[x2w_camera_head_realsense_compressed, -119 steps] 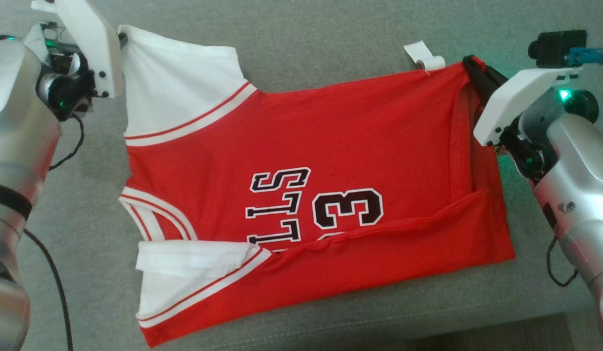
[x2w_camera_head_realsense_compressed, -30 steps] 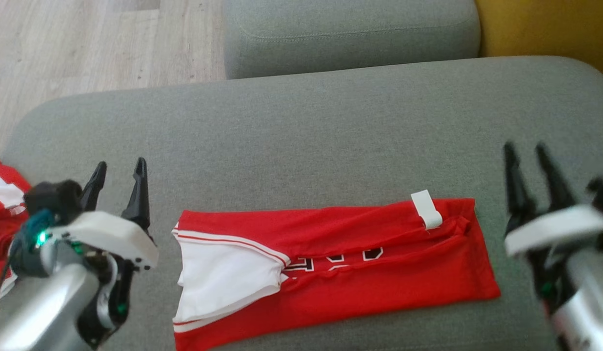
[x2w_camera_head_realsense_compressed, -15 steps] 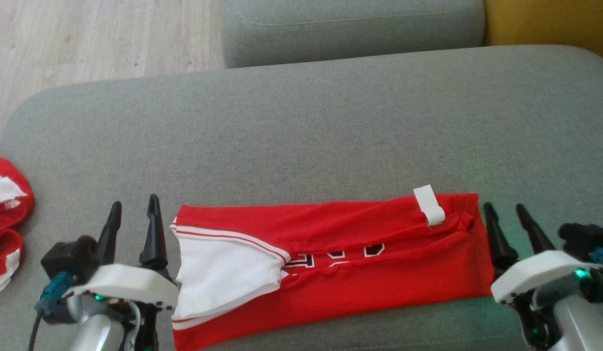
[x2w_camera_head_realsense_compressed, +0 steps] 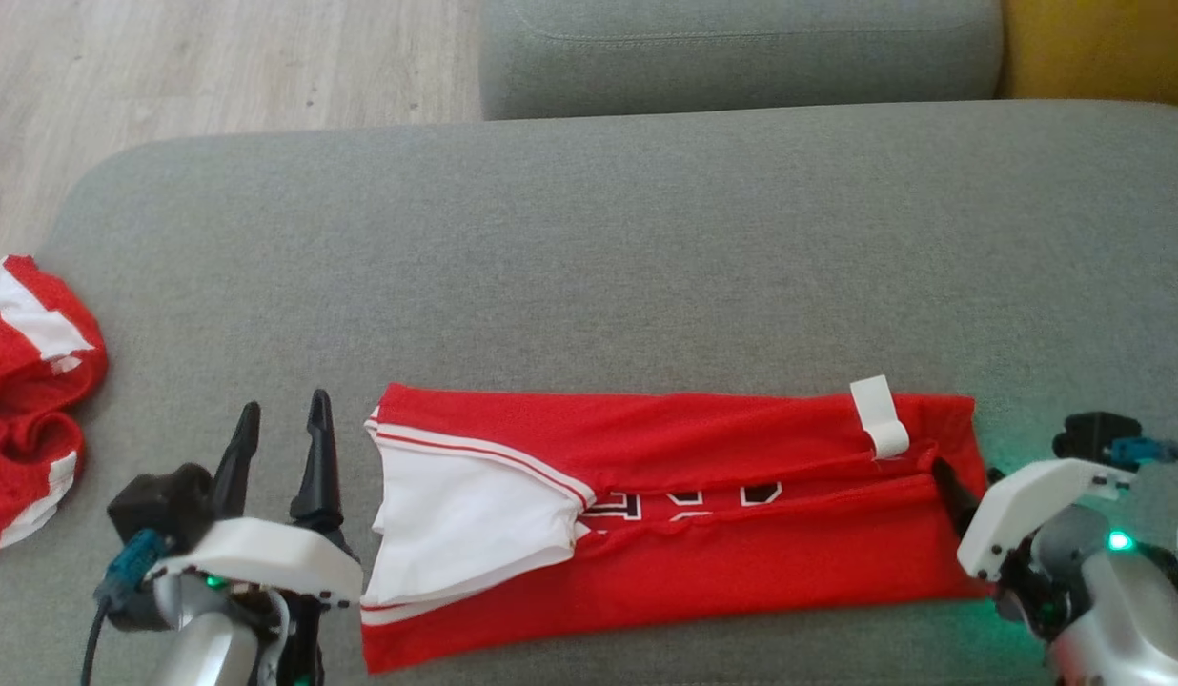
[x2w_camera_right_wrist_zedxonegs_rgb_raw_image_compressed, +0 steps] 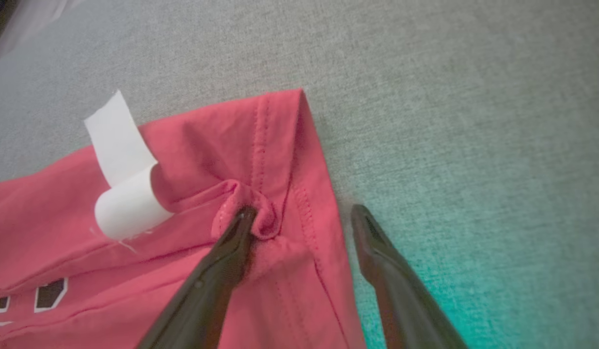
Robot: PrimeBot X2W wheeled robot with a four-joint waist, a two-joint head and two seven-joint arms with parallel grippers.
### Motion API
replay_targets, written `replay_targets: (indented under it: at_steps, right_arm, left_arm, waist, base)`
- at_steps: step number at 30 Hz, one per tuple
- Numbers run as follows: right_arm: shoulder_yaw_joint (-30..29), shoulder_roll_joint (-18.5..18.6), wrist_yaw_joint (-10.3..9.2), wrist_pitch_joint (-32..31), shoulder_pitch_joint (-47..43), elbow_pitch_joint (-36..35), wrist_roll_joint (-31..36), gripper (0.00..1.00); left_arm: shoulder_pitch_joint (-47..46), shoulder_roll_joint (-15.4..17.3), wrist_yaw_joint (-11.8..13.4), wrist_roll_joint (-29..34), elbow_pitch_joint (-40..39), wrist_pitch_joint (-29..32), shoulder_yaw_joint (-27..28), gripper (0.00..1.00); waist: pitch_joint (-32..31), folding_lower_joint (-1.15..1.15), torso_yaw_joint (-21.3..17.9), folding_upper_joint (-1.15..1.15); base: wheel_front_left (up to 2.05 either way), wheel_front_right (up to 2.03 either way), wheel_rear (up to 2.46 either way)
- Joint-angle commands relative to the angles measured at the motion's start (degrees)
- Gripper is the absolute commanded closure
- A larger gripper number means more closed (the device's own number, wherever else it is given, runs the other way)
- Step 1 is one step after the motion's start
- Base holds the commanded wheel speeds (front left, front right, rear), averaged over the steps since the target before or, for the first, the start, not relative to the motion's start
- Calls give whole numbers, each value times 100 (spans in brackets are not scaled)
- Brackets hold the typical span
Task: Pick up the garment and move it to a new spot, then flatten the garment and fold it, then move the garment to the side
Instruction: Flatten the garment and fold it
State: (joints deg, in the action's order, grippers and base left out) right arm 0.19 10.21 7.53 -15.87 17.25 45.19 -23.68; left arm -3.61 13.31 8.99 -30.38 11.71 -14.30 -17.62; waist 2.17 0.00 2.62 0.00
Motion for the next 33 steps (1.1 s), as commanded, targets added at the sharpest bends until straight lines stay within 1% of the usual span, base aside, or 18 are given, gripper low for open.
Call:
replay_targets:
  at_steps: [1, 5, 8, 9, 10, 11, 12, 14, 17, 21, 27, 30, 33]
  right_arm:
    - [-49, 12, -4, -201, 222, 126, 167, 0]
    - [-173, -132, -4, -626, 263, 471, 311, 0]
    - [-98, -270, -4, -1108, 243, 620, 260, 0]
    - [-54, -313, -4, -1247, 231, 611, 211, 13]
    - [-54, -313, -4, -1247, 231, 611, 211, 13]
    - [4, -348, -4, -1378, 210, 584, 156, 55]
    - [119, -389, -4, -1532, 174, 448, 22, 100]
    - [225, -397, -4, -1513, 147, 213, -97, 100]
    - [283, -341, -4, -1268, 156, -204, -248, 100]
    - [205, -138, -4, -1088, 201, -613, -398, 100]
    - [-150, 423, -4, -1133, 283, -1018, -445, 100]
    - [-334, 542, -4, -1261, 312, -1308, -618, 100]
    - [-451, 555, -4, -1493, 281, -1720, -941, 100]
  left_arm:
    - [-319, 7, -60, 84, -96, -70, 312, 0]
    - [-315, -71, -159, 171, -3, -70, 411, 0]
    - [-314, -128, -217, 232, 61, -70, 463, 0]
    - [-311, -149, -227, 255, 78, -70, 472, 0]
    - [-311, -149, -227, 255, 78, -70, 472, 0]
    - [-307, -166, -237, 275, 93, -70, 484, 0]
    - [-298, -194, -253, 307, 120, -70, 516, 0]
    - [-288, -220, -270, 332, 143, -70, 549, 0]
    - [-267, -259, -297, 366, 169, -70, 599, 0]
    - [-252, -308, -325, 413, 193, -70, 665, 0]
    - [-240, -361, -382, 481, 232, -70, 728, 0]
    - [-235, -382, -405, 510, 252, -70, 752, 0]
    - [-223, -410, -425, 533, 284, -70, 760, 0]
  waist:
    - [2, 0, 52, 0]
    - [13, 0, 85, 0]
    - [-2, 0, 99, 0]
    - [-12, 0, 102, 0]
    - [-12, 0, 102, 0]
    - [-27, 0, 106, 0]
    - [-48, 0, 107, 0]
    - [-63, 0, 106, 0]
    - [-83, 0, 87, 0]
    - [-115, 0, 42, 0]
    - [-148, 0, -22, 0]
    - [-163, 0, -43, 0]
    - [-183, 0, -52, 0]
  base:
    - [0, 0, 0]
    - [0, 0, 0]
    - [0, 0, 0]
    - [0, 0, 0]
    - [0, 0, 0]
    - [0, 0, 0]
    - [0, 0, 0]
    - [0, 0, 0]
    - [0, 0, 0]
    - [0, 0, 0]
    - [0, 0, 0]
    - [0, 0, 0]
    - [0, 0, 0]
